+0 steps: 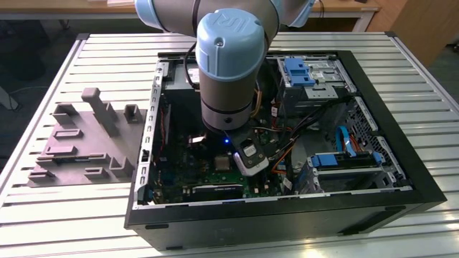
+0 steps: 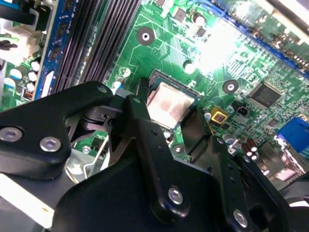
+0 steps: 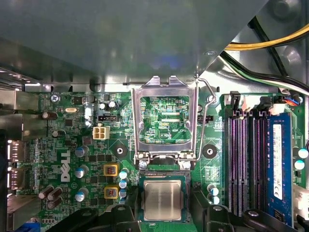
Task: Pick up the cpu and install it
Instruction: 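Place the cpu into insertion slot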
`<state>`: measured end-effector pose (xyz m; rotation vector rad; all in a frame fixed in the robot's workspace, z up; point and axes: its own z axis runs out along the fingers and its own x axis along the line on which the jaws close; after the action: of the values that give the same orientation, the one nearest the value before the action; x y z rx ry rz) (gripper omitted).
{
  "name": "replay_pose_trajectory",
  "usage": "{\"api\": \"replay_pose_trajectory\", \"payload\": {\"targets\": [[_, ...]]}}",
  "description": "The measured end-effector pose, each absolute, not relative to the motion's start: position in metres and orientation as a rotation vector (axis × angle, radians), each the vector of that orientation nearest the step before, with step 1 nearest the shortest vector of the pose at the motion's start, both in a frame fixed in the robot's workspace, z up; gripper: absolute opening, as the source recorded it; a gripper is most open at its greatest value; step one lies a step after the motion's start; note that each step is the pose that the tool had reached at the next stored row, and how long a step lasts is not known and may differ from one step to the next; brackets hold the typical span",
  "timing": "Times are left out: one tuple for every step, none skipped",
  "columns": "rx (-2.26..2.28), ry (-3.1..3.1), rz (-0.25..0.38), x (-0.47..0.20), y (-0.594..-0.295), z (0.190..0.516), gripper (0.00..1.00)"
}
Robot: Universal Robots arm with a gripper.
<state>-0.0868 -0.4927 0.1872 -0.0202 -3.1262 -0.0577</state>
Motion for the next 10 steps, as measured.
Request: {"api": "replay_pose_trajectory", "payload": {"targets": [[-0.020,-3.126,-0.058,-0.0868,-0.4927,0.1872,0.54],[-0.020,-3.126,-0.058,-0.0868,-0.4927,0.1872,0.54],[-0.020,-3.126,-0.058,-0.0868,-0.4926,0.1872,0.54],[-0.020,-3.126,-0.058,-0.0867,-0.4925,0.1871,0.54],[-0.020,-3.126,-0.058,-0.0867,-0.4924,0.1872,0.54],[-0.020,-3.126,-0.058,-0.0867,-0.4924,0.1874,0.53],[-0.020,-3.126,-0.059,-0.0867,-0.4922,0.1874,0.53],[-0.020,-3.126,-0.060,-0.0867,-0.4919,0.1874,0.51],[-0.020,-3.126,-0.061,-0.0867,-0.4918,0.1874,0.51],[-0.020,-3.126,-0.062,-0.0867,-0.4916,0.1873,0.50]]}}
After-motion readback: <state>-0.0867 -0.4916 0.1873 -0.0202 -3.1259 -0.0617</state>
